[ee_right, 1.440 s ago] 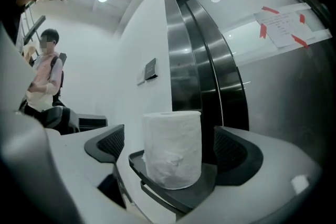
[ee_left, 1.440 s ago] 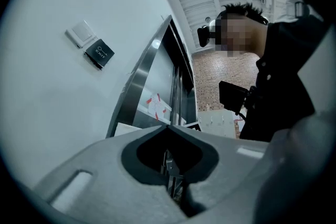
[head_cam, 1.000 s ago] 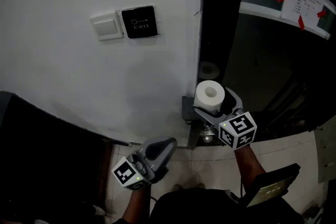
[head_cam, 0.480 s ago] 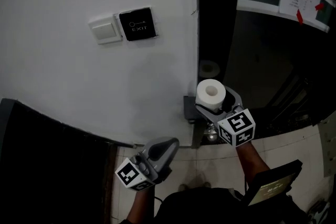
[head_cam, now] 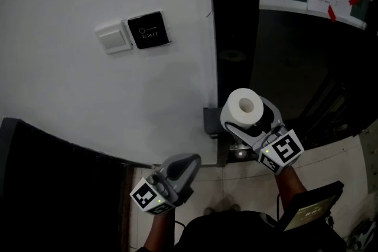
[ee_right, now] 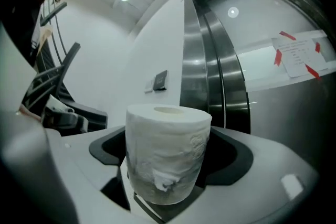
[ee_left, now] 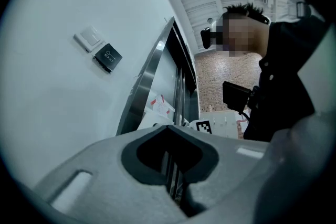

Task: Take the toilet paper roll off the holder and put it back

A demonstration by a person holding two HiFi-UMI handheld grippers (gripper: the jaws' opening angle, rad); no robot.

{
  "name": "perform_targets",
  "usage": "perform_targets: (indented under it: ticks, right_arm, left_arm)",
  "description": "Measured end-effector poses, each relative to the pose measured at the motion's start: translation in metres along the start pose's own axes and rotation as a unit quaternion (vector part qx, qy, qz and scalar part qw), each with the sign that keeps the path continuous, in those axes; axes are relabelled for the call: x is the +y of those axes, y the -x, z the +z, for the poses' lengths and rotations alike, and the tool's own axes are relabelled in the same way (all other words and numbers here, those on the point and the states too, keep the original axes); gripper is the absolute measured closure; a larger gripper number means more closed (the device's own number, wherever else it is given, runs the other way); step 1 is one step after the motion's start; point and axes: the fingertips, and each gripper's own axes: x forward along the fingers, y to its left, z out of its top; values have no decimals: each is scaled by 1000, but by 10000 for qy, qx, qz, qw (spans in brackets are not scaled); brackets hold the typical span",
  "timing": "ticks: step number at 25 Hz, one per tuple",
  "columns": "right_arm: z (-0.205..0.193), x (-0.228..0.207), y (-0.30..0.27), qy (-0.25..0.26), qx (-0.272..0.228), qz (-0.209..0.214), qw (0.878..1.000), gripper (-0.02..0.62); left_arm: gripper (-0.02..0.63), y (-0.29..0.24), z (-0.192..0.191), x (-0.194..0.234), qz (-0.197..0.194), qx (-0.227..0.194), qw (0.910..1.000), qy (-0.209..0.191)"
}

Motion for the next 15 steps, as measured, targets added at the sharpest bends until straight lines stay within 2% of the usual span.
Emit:
perform_targets:
  ticks: [3,5,9,15]
  right_arm:
    - [22,10,34,-506,-858,261,9947,153]
    - [30,10,55,-889,-1221,282,9881,155]
    - [16,-4,98,-1574,-1470,61,9765,155]
    - [-13,-16,146,-2573,-1696,-329,9508,155]
  left_arm:
    - [609,-10,0,-3,-110,22,9999,19]
    - [609,-19,2,-7,-226,6,9997,84]
    - [609,-35,-5,-14,-495,120,9987,55]
    - [609,-58,-10,-31,-828,193,9963,121]
